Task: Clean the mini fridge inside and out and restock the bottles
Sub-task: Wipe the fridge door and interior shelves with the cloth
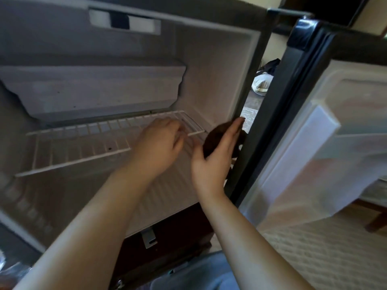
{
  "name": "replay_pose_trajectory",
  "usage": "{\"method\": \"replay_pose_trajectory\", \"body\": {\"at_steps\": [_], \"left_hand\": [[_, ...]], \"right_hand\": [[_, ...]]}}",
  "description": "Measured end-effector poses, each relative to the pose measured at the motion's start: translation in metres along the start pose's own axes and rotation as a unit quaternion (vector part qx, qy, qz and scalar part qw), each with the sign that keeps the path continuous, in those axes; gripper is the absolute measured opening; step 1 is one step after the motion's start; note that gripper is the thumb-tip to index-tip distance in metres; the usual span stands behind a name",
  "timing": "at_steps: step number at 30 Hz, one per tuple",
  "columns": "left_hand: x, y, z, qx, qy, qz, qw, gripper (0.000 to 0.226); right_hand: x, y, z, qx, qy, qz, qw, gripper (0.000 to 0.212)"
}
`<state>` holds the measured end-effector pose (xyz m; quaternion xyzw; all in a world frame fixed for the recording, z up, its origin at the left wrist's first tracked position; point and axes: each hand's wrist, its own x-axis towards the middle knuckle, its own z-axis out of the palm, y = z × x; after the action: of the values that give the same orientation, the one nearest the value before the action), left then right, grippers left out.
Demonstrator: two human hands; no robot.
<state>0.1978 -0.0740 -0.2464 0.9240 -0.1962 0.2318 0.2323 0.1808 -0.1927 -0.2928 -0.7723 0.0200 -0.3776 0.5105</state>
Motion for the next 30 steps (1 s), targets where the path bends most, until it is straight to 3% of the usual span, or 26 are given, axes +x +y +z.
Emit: {"method": "replay_pose_trajectory", "body": {"at_steps": [3,6,10,15,22,25,30], "left_hand": [[0.009,-0.012,0.005,0.035,0.019,-0.045,0.998,0.034],[0.013,-0.010,0.010,0.053,0.028,-0.064,0.996,0.047],[0.018,-0.011,0.007,0.012,-0.019,-0.112,0.993,0.047],[0.018,-0.018,0.003,-0.014,-0.034,-0.108,0.994,0.046],[0.023,-0.015,0.002,-0.038,-0.057,-0.153,0.986,0.049],[0.023,-0.014,0.001,-0.048,-0.059,-0.160,0.984,0.047],[0.024,-0.013,-0.003,-0.076,-0.064,-0.179,0.979,0.044]], "right_hand": [[-0.013,0.013,-0.003,0.006,-0.021,0.062,0.998,0.105],[-0.020,0.026,-0.008,-0.022,-0.056,0.091,0.994,0.103],[0.013,-0.014,-0.014,-0.025,-0.029,0.009,0.999,0.101],[0.066,-0.066,-0.019,-0.010,0.024,-0.090,0.996,0.097],[0.017,-0.007,-0.014,-0.016,0.006,0.018,1.000,0.091],[0.024,-0.015,-0.019,-0.013,0.007,-0.021,1.000,0.086],[0.081,-0.083,-0.015,0.026,0.107,-0.137,0.985,0.082]]}}
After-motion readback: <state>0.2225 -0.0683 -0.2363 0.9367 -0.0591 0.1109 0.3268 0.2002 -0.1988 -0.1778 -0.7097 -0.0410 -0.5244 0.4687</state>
